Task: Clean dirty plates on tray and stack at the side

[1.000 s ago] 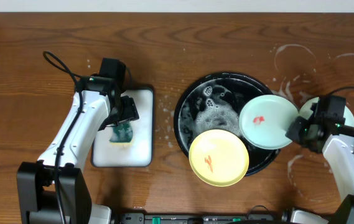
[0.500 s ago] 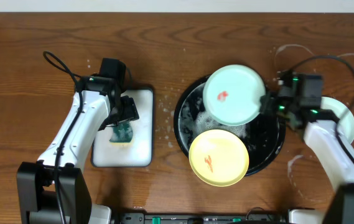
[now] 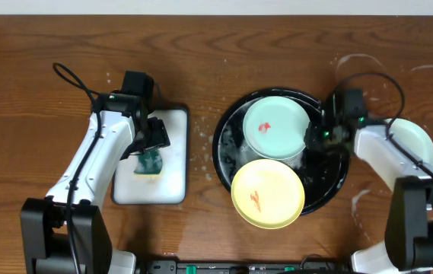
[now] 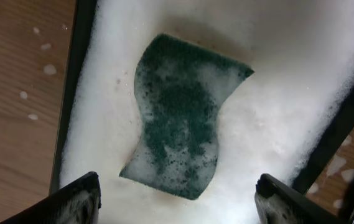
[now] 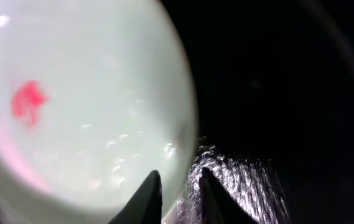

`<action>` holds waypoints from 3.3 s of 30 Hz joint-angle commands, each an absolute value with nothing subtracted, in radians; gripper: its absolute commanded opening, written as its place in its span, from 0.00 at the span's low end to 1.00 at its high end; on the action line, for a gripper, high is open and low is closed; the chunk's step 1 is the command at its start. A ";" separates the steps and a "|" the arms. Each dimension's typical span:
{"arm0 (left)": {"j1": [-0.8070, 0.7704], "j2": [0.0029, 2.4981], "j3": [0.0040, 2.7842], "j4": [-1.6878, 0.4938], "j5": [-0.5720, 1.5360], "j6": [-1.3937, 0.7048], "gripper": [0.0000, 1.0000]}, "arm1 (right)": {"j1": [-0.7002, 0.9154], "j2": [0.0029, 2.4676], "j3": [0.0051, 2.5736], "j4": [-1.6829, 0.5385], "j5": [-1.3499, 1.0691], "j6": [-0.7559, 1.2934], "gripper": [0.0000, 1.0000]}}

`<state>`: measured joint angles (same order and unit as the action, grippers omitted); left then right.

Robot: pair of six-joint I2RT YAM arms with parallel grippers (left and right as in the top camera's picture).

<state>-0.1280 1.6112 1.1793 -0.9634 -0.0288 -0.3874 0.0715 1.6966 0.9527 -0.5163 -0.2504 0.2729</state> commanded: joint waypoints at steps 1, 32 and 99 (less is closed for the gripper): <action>-0.125 1.614 1.176 -0.966 -0.033 -0.382 0.81 | 0.083 1.640 1.136 -0.651 -0.234 0.118 0.20; -0.125 1.614 1.153 -0.887 -0.036 -0.382 0.73 | 0.081 1.945 1.190 -0.659 -0.131 0.096 0.01; -0.125 1.651 0.991 -0.686 -0.038 -0.307 0.07 | 0.082 1.945 1.190 -0.692 -0.131 0.118 0.01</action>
